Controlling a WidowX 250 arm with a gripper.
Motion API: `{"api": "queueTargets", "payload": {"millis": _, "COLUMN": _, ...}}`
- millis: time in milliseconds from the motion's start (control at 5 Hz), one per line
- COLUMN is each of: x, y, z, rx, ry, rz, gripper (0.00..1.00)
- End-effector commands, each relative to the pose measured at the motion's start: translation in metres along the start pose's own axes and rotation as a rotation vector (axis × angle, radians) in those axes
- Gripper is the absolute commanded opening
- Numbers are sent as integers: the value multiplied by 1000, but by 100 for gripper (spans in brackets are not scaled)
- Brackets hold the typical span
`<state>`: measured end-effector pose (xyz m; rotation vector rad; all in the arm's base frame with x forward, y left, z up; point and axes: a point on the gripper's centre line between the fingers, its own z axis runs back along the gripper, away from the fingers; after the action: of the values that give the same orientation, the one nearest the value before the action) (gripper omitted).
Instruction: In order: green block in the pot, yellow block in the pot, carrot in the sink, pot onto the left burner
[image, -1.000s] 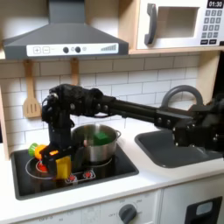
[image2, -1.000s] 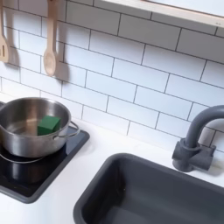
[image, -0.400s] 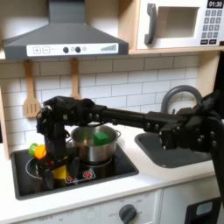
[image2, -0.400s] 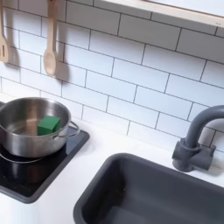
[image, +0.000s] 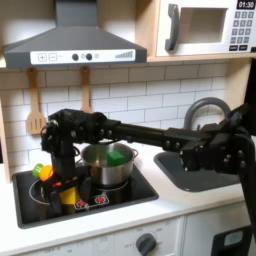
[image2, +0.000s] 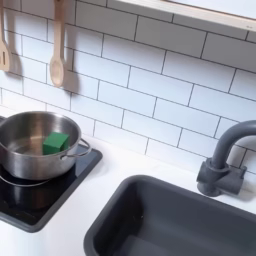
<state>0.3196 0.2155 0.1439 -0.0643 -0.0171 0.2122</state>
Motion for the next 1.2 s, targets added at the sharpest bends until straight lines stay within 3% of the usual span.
{"api": "queueTargets", "payload": {"millis": 0, "x": 5, "y": -6, "z": 3, "rx": -27, "ry": -15, "rz": -29, "gripper": 100}}
{"api": "queueTargets", "payload": {"millis": 1000, "x": 12, "y": -10, "z": -6, "rx": -56, "ry": -29, "rz": -59, "gripper": 100}}
